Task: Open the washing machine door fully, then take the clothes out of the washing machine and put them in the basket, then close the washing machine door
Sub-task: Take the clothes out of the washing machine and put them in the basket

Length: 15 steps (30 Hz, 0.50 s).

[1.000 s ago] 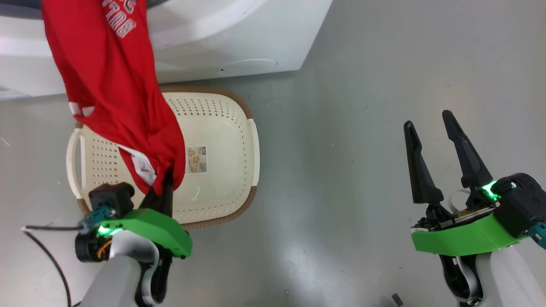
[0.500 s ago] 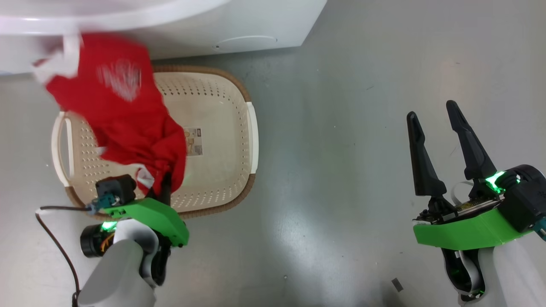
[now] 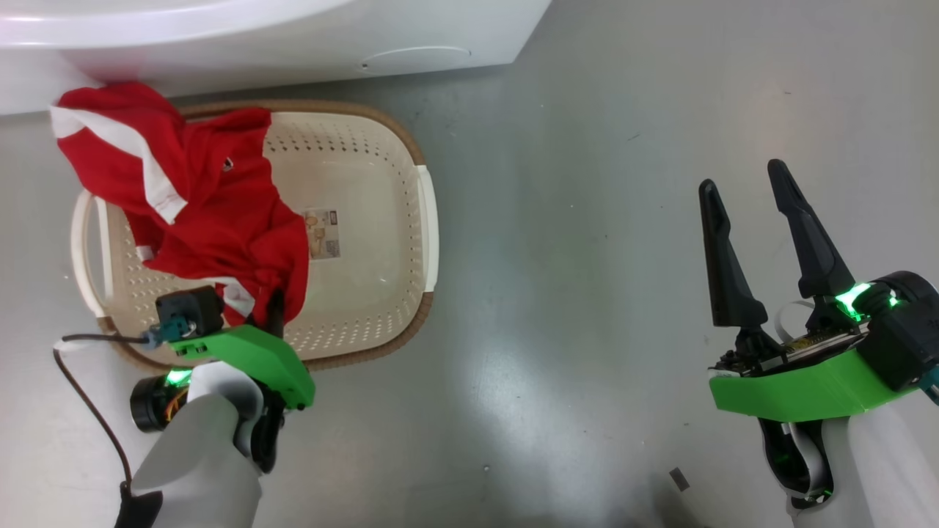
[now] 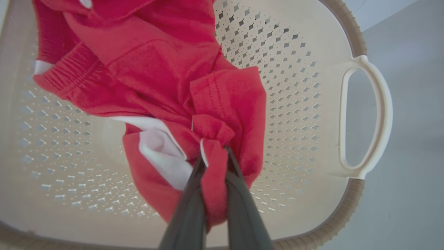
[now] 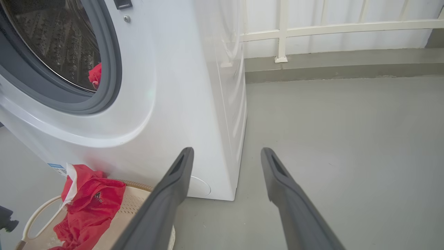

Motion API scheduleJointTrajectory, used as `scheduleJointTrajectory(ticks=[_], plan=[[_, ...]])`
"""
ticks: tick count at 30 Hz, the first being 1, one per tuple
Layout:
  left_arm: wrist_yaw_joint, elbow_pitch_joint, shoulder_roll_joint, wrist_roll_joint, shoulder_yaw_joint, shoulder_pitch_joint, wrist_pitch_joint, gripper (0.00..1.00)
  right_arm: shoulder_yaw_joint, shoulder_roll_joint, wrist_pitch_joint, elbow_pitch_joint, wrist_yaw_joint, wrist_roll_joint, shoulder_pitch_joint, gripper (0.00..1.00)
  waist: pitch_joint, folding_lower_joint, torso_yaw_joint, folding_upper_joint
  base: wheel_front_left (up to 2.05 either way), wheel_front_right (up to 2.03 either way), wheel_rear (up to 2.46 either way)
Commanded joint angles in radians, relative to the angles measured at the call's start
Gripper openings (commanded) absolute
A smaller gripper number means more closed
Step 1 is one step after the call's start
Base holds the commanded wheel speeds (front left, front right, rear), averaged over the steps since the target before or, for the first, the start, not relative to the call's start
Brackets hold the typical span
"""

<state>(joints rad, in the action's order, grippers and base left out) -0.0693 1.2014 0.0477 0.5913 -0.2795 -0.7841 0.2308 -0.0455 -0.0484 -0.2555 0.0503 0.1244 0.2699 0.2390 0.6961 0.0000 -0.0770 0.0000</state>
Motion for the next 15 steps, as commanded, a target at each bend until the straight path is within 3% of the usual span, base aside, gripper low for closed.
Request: scheduleJointTrajectory(ticks=[1, 9, 15], plan=[[-0.010, 0.008, 0.018, 0.008, 0.015, 0.010, 0.012, 0.00, -0.024, -0.002, -0.006, 0.022, 0.006, -0.008, -0.001, 1.00, 0.003, 0.0000, -0.004, 0.0000, 0.00, 0.00, 0.00], [-0.037, 0.058, 0.007, 0.031, -0.006, -0.003, -0.002, 0.00, -0.030, -0.002, -0.006, 0.021, 0.006, 0.003, 0.007, 1.00, 0.016, 0.0000, -0.019, 0.0000, 0.00, 0.00, 0.00], [-0.030, 0.072, 0.004, 0.044, -0.014, -0.010, 0.005, 0.00, -0.030, -0.002, -0.006, 0.019, 0.006, 0.005, 0.010, 1.00, 0.021, 0.0000, -0.024, 0.0000, 0.00, 0.00, 0.00]])
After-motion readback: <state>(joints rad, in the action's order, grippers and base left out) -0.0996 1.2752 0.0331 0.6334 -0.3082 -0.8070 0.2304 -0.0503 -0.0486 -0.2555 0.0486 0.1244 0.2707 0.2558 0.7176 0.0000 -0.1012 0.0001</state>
